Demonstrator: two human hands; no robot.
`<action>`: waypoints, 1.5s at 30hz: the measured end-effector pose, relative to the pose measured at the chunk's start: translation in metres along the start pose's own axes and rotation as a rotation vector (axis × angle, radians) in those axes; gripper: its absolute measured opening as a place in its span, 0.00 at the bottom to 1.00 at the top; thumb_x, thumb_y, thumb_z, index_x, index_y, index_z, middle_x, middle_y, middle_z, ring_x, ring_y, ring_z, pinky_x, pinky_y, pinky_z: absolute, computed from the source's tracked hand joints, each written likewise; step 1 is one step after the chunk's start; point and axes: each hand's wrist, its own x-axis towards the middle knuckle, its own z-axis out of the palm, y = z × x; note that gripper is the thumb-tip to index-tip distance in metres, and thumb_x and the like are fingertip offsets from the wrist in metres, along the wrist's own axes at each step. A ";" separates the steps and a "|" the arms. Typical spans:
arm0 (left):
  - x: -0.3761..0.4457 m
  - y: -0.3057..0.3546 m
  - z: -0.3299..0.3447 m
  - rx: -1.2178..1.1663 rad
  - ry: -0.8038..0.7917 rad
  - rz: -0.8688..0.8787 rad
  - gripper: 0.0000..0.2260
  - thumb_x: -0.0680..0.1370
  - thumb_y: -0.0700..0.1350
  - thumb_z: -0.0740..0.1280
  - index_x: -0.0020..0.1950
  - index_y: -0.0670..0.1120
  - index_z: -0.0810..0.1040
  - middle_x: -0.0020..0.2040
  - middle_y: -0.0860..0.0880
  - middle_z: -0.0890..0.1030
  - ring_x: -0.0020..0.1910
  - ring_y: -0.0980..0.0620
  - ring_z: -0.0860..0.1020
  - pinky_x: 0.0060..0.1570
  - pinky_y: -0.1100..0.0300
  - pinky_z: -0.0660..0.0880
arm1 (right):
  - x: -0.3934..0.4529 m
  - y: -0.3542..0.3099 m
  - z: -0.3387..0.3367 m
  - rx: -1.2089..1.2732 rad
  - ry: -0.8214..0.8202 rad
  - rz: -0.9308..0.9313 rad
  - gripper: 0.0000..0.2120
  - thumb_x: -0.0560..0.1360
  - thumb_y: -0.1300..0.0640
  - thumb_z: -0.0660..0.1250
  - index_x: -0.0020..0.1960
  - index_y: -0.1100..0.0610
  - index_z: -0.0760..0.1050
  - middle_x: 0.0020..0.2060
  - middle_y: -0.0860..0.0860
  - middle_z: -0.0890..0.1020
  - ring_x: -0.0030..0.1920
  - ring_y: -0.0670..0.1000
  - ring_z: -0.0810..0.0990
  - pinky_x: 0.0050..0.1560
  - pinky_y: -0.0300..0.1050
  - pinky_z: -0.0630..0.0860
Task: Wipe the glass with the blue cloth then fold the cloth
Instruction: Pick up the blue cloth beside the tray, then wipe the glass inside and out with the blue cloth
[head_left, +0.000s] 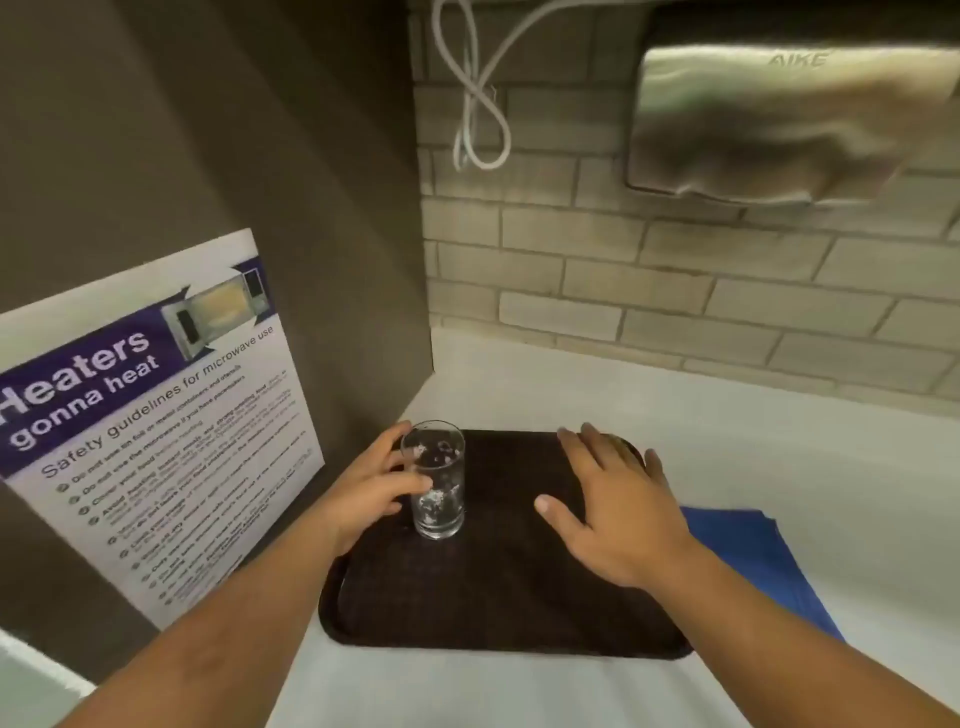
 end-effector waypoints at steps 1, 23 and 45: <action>0.003 -0.002 0.000 0.030 -0.011 0.031 0.38 0.75 0.43 0.76 0.80 0.60 0.62 0.67 0.53 0.80 0.64 0.53 0.79 0.57 0.51 0.74 | -0.006 0.004 0.003 0.025 -0.029 0.013 0.39 0.73 0.27 0.46 0.79 0.44 0.46 0.80 0.50 0.56 0.79 0.57 0.54 0.76 0.65 0.50; 0.058 0.016 0.150 -0.369 0.011 -0.004 0.19 0.60 0.52 0.79 0.49 0.53 0.84 0.46 0.45 0.87 0.50 0.39 0.83 0.55 0.37 0.76 | -0.006 0.191 0.102 -0.045 -0.169 0.100 0.35 0.76 0.41 0.46 0.80 0.46 0.39 0.81 0.49 0.41 0.79 0.57 0.37 0.78 0.55 0.40; 0.035 0.062 0.190 -0.605 0.048 -0.422 0.25 0.76 0.58 0.73 0.57 0.37 0.87 0.50 0.35 0.86 0.52 0.36 0.85 0.59 0.45 0.80 | -0.018 0.038 0.036 0.861 -0.143 -0.048 0.41 0.79 0.46 0.59 0.77 0.40 0.30 0.79 0.37 0.42 0.78 0.41 0.52 0.74 0.36 0.54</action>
